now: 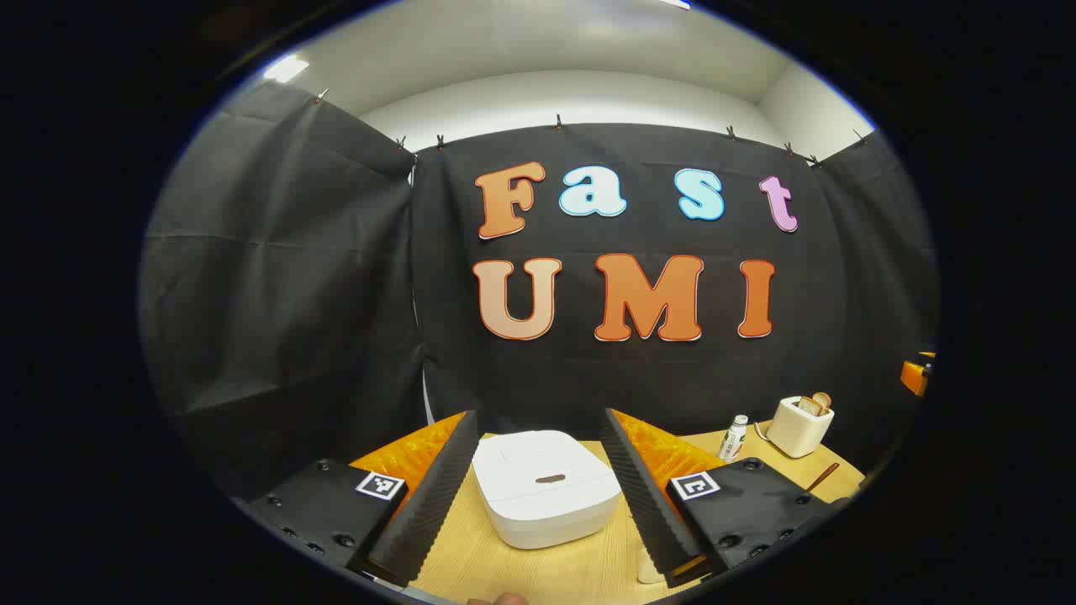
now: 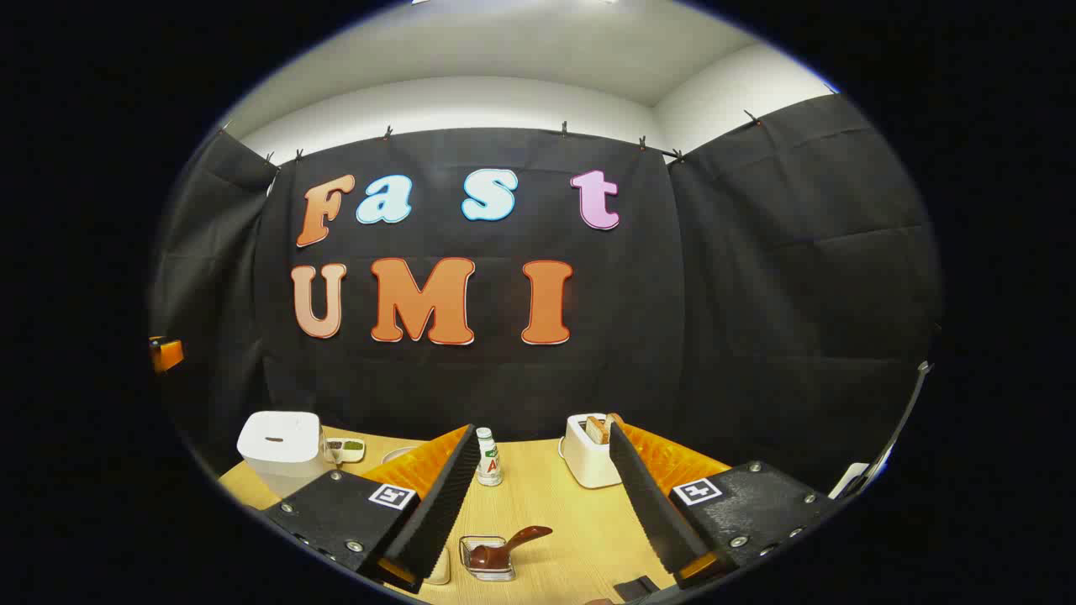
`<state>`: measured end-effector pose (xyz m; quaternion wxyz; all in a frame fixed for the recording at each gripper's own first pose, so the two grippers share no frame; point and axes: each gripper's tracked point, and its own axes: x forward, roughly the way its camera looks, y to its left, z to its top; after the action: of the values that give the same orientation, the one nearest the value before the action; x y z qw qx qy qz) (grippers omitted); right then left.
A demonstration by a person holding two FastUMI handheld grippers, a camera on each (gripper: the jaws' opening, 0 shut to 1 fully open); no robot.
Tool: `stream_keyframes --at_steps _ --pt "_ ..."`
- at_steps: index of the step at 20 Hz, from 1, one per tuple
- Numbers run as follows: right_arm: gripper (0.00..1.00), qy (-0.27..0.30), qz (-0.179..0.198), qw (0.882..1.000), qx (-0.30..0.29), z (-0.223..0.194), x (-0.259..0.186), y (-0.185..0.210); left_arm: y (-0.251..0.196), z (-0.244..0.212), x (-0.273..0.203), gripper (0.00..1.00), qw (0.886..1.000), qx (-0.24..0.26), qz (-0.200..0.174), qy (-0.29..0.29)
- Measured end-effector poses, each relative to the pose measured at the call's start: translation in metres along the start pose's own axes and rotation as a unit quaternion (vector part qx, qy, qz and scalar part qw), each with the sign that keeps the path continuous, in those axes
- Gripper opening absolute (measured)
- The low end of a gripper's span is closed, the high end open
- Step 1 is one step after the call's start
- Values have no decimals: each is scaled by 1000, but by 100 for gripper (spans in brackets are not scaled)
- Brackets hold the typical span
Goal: Close the left gripper, press the button to open the rice cooker; take a wooden spoon from the chopstick holder with the right hand, scoop a spoonful of rice and pour it into the rice cooker, then put the wooden spoon back into the chopstick holder.
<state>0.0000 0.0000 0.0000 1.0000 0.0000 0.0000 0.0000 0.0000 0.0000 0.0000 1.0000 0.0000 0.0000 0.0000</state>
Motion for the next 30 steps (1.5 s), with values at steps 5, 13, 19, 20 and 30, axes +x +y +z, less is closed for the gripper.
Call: stream_keyframes --at_steps 5,13,19,20,30 --pt "95 2 1 1000 -2 0 -2 1 2 1 -3 100 1000 -1 -2 1" --pt "95 -2 3 1000 -4 4 -3 5 5 9 -3 100 1000 -3 -3 0" --pt "95 -2 4 1000 -12 6 -2 7 4 4 1 100 1000 -6 -11 9" --pt "95 -2 3 1000 -13 6 -1 7 5 4 3 99 1000 -9 -12 10" --pt "96 -4 7 1000 -21 7 5 12 -7 -23 44 7 999 -5 -48 24"
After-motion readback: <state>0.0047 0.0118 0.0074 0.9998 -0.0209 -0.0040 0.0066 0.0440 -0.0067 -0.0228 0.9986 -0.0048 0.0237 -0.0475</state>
